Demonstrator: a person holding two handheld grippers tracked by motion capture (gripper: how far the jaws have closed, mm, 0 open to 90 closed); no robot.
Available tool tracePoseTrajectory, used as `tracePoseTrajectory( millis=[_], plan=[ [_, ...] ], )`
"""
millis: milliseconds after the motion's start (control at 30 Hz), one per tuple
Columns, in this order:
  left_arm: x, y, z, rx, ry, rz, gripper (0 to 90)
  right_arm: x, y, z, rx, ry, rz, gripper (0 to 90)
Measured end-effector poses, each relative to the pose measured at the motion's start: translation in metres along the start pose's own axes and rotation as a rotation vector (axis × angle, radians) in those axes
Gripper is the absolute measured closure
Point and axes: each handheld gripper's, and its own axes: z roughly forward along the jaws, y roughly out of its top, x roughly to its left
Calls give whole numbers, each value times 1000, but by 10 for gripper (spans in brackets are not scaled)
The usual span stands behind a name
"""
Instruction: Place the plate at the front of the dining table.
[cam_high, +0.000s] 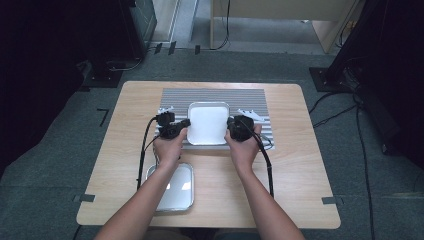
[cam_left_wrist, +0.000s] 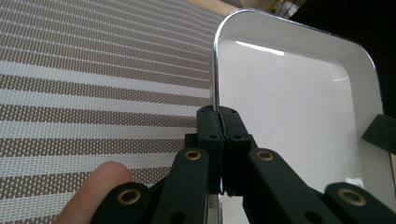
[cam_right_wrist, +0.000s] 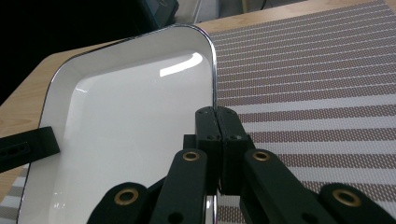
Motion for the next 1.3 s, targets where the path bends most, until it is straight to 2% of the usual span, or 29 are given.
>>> tracePoseTrajectory(
  millis=[133,433,600,800,833,867,1000,1100,1300],
  plan=[
    [8,3,16,27,37,-29,894,1,0,19,18,-19,-10,899],
    [14,8,32,45,64,-39,893,-2,3,42,35,-17,-12,899],
    [20,9,45,75,61,-66,891,-8,3,54,54,-20,-16,899],
    [17,14,51,91,60,-45,890,-18,5,63,62,-7,-10,896],
    [17,15,53,95,50,-57,890,-18,5,63,62,-7,-10,896],
    [21,18,56,110,15,-99,890,-22,6,65,66,-10,1,896],
    [21,21,61,127,24,-93,888,-26,9,69,76,5,1,892],
    [20,22,63,138,33,-85,884,-28,10,74,101,-5,7,891],
    [23,22,66,151,15,-100,873,-35,6,81,137,-5,25,882]
  ],
)
